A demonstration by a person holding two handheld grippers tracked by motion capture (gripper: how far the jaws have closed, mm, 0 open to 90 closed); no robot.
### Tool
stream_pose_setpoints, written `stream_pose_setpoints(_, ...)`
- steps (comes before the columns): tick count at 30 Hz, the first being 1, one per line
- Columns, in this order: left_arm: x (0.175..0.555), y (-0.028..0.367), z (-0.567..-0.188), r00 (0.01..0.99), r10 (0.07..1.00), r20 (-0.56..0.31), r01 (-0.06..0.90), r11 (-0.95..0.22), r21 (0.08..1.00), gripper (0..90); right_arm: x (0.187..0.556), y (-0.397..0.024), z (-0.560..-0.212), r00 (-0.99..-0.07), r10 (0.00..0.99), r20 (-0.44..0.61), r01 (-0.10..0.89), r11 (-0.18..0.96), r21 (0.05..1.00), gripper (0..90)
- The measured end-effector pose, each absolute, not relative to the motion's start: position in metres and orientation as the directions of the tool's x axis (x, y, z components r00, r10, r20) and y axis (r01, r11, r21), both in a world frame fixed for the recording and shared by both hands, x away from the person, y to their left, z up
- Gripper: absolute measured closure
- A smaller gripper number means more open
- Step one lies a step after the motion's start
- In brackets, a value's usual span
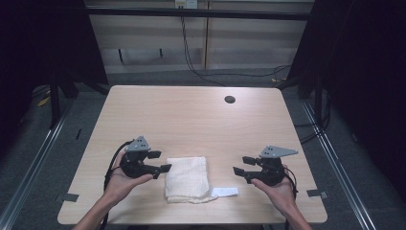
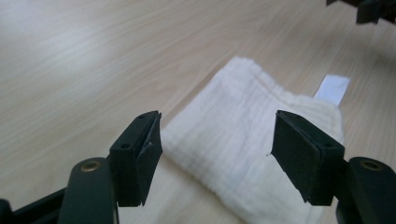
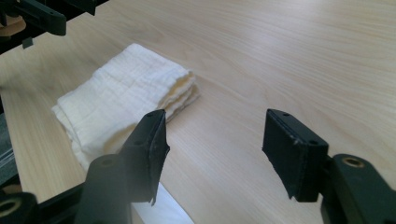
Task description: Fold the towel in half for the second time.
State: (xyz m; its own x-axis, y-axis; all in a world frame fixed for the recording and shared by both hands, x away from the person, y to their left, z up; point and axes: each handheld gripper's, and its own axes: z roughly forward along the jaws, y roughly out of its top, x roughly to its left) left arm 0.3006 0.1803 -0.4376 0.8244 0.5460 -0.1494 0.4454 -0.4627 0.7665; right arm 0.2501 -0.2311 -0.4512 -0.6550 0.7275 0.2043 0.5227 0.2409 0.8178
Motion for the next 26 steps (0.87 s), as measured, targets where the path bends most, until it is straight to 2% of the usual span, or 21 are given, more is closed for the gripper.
stream_pose_setpoints(1,0.298,0.184,-0.442,0.824,0.553,-0.123,0.44,-0.488,0.754,32.7,0.25,-0.234,-0.451,-0.656,0.729,0.197,0.526,0.254,0.812,38.7)
stream_pose_setpoints(3,0.294,0.191,-0.449,0.809,0.57,-0.143,0.461,-0.465,0.756,33.6,0.25,-0.237,-0.452,-0.654,0.738,0.166,0.53,0.291,0.797,37.2)
stream_pose_setpoints(6,0.29,0.201,-0.458,0.794,0.587,-0.161,0.493,-0.466,0.735,33.2,0.25,-0.243,-0.451,-0.646,0.745,0.166,0.531,0.282,0.799,37.3)
stream_pose_setpoints(8,0.288,0.207,-0.457,0.784,0.605,-0.14,0.493,-0.468,0.734,32.3,0.248,-0.25,-0.452,-0.636,0.753,0.167,0.526,0.264,0.809,36.8)
stream_pose_setpoints(11,0.282,0.218,-0.456,0.746,0.648,-0.152,0.522,-0.429,0.737,31.7,0.242,-0.258,-0.457,-0.614,0.775,0.152,0.528,0.26,0.808,36.9)
stream_pose_setpoints(20,0.263,0.243,-0.466,0.744,0.654,-0.137,0.507,-0.42,0.753,28.7,0.235,-0.289,-0.461,-0.533,0.828,0.172,0.513,0.155,0.844,36.8)
stream_pose_setpoints(23,0.259,0.247,-0.471,0.746,0.653,-0.135,0.511,-0.429,0.745,26.7,0.234,-0.291,-0.462,-0.518,0.838,0.174,0.514,0.142,0.846,36.6)
stream_pose_setpoints(26,0.256,0.246,-0.471,0.741,0.657,-0.136,0.506,-0.414,0.756,28.6,0.234,-0.294,-0.467,-0.514,0.84,0.176,0.526,0.146,0.838,36.2)
